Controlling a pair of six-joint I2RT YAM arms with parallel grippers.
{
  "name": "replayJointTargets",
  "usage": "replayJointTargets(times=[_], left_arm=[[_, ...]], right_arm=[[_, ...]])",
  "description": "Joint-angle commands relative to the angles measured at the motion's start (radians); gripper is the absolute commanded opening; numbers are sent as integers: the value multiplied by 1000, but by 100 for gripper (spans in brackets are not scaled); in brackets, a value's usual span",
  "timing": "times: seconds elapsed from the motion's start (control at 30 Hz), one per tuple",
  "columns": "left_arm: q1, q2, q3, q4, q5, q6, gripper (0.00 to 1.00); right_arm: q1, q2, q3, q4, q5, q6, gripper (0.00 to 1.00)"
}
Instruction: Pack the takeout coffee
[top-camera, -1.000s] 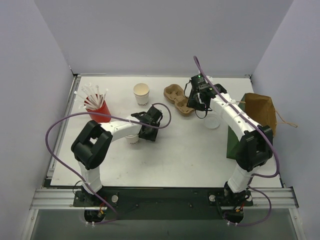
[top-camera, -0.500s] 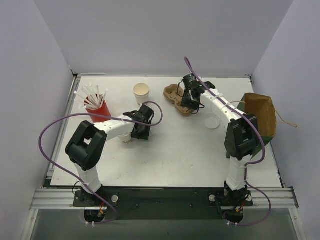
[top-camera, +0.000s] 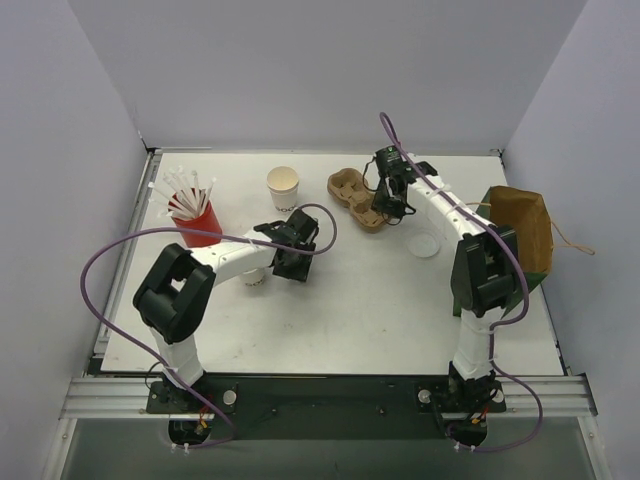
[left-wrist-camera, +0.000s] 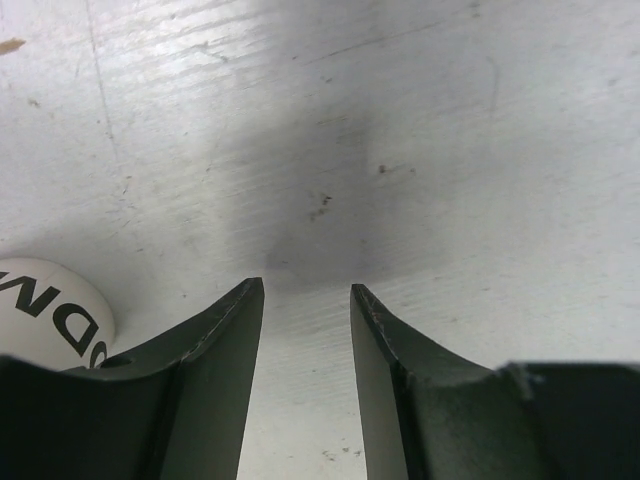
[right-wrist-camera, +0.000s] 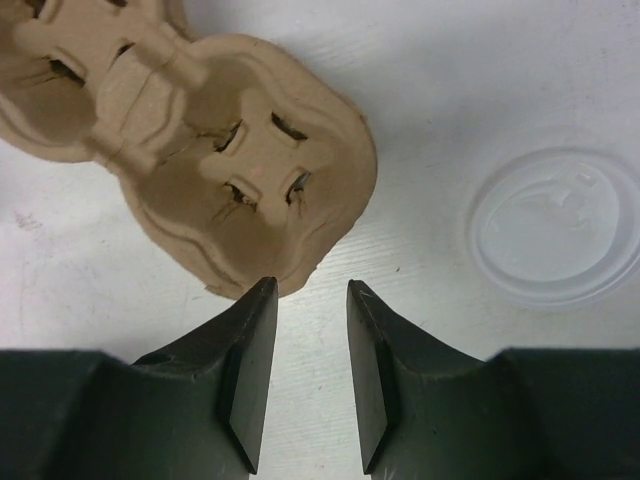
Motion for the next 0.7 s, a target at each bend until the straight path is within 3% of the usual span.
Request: replayJointTargets(times=[0.0,0.37,0.67], left_arm=[[-19,-68,75,-11,28,15,50],[-29,-114,135,-48,26,30,51],[-29,-120,137,-55,23,33,51]], right_arm=[[-15,48,13,-10,43,10,30],[-30,131,71,-9,44,14,30],[-28,149,79,-4,38,11,24]])
